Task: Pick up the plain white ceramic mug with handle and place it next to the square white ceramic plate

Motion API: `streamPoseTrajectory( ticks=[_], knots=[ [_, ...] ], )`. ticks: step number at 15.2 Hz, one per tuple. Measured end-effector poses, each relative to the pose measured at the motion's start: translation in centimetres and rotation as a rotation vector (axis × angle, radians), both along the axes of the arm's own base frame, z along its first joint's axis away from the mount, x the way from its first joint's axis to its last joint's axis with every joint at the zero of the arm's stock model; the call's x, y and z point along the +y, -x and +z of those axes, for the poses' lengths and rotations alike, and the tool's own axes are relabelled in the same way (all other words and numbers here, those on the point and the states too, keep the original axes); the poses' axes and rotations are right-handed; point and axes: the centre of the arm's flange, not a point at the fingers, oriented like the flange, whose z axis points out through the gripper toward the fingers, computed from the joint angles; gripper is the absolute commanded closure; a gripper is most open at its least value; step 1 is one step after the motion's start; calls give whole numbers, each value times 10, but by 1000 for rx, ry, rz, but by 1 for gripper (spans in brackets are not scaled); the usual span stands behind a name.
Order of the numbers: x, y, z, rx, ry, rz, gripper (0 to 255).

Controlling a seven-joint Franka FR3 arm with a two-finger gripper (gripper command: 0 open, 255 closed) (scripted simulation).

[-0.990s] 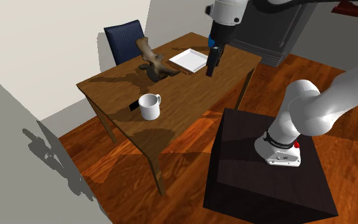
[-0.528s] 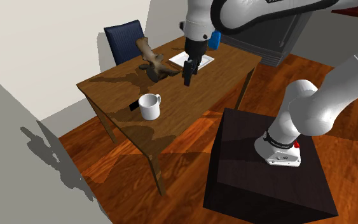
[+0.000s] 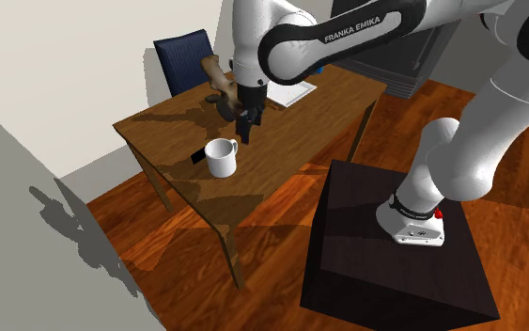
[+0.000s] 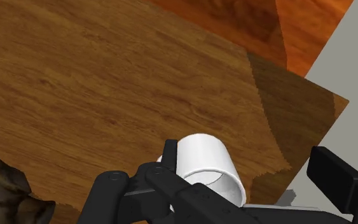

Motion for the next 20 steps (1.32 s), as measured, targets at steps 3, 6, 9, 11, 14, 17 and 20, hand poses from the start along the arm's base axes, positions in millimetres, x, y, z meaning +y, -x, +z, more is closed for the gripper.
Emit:
streamPoseTrajectory(
  ticks=[3, 6, 9, 11, 14, 17, 20],
  knots=[
    [11, -32, -21, 6, 13, 13, 0],
    [21, -65, -45, 12, 25, 26, 0],
    [28, -97, -69, 17, 38, 40, 0],
    [37, -118, -87, 21, 46, 49, 0],
    [41, -127, -103, 23, 50, 52, 0],
    [40, -128, -119, 24, 51, 53, 0],
    [42, -129, -131, 24, 51, 53, 0]
  ],
)
